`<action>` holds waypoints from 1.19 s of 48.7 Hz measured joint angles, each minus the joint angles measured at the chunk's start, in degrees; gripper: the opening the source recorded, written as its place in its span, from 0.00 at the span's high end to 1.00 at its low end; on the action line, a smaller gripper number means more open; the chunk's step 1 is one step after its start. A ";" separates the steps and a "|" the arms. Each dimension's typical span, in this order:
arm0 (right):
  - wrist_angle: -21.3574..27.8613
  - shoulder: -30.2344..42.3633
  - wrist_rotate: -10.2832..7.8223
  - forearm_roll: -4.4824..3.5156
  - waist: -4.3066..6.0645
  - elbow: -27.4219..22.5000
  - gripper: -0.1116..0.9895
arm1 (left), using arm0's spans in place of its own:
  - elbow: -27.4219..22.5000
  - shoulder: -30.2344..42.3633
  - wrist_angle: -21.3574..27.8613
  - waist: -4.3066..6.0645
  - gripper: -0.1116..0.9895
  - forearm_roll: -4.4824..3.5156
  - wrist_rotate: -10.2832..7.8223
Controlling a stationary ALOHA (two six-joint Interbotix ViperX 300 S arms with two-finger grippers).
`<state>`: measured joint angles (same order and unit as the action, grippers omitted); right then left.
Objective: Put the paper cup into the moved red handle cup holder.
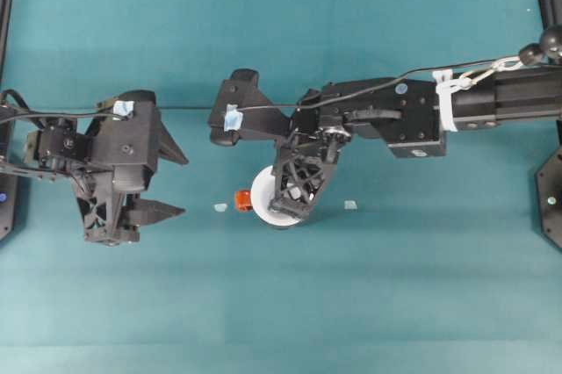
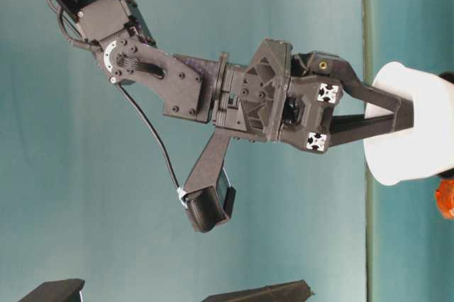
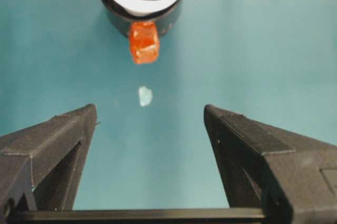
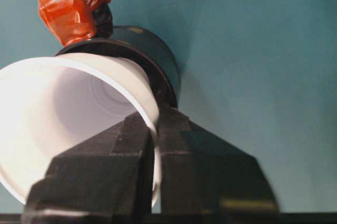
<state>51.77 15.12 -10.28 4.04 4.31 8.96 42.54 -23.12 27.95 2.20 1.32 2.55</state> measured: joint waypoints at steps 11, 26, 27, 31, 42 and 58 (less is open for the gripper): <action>1.49 -0.09 0.00 0.09 -0.79 -0.26 0.57 | -0.09 0.00 0.00 0.09 0.10 0.00 0.00; 4.13 -0.97 0.00 -1.76 -1.05 -1.49 0.08 | 0.00 0.09 0.00 0.09 0.10 0.00 0.09; 4.13 -1.14 0.00 -1.85 -1.14 -1.49 0.08 | 0.00 0.09 0.00 0.00 0.10 0.00 0.00; 4.04 -1.41 0.00 -1.93 -1.05 -1.49 0.07 | 0.00 0.18 0.00 0.09 0.10 0.00 0.00; 4.22 -3.78 0.70 -2.02 -1.58 -1.41 0.08 | 0.00 0.09 0.00 0.18 0.10 0.00 0.09; 1.85 -16.26 1.58 -2.02 -2.37 2.72 0.08 | 0.00 0.09 0.09 0.70 0.10 0.00 0.09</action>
<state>53.61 -1.14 -8.70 2.02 1.93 11.69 42.54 -23.03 28.04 2.90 1.32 2.64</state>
